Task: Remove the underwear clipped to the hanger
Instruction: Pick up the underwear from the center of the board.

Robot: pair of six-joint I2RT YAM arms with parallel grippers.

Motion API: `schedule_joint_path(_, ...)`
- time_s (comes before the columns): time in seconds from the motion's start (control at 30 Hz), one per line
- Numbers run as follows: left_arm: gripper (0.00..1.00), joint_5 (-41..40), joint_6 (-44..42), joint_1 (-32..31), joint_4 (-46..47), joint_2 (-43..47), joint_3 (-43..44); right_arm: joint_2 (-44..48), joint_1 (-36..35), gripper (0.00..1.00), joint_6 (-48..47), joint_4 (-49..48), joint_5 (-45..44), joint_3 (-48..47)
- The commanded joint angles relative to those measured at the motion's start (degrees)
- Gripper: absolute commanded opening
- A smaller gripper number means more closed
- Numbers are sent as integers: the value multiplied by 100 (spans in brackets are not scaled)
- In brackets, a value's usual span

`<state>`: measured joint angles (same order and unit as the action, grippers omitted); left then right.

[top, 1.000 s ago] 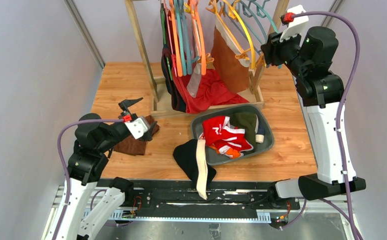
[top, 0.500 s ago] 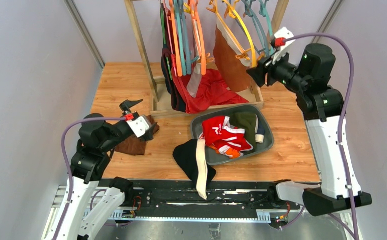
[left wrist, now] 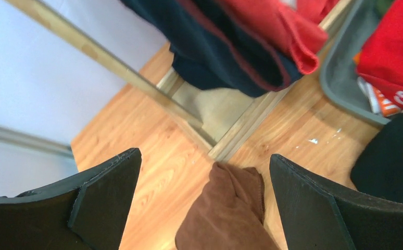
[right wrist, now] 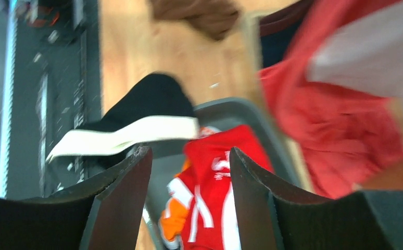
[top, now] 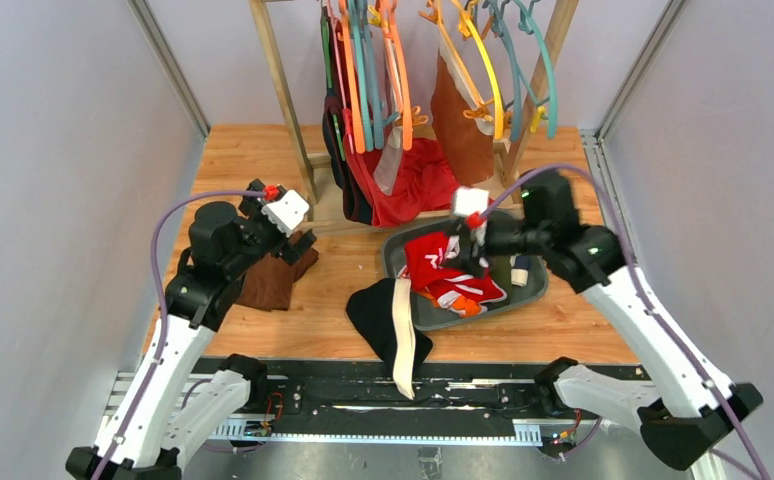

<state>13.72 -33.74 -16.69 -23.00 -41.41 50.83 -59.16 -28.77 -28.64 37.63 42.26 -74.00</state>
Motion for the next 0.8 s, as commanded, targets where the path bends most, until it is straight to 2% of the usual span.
schedule_joint_path(0.0, 98, -1033, 458, -10, 338, -278, -65, -69, -1073, 58, -1253, 53, 27, 1073)
schedule_joint_path(0.17, 98, -1201, 656, 157, 528, -465, -156, -345, -2435, 58, -1800, -541, -354, 2225)
schedule_joint_path(0.37, 98, -1151, 645, 280, 658, -437, -265, -1248, -3498, 61, -2207, -762, -880, 2448)
schedule_joint_path(0.57, 98, -969, 580, 282, 650, -303, -350, -2221, -4002, 62, -2512, -798, -1396, 2251)
schedule_joint_path(0.77, 98, -834, 514, 282, 710, -137, -458, -2907, -4134, 62, -2628, -759, -1915, 2018)
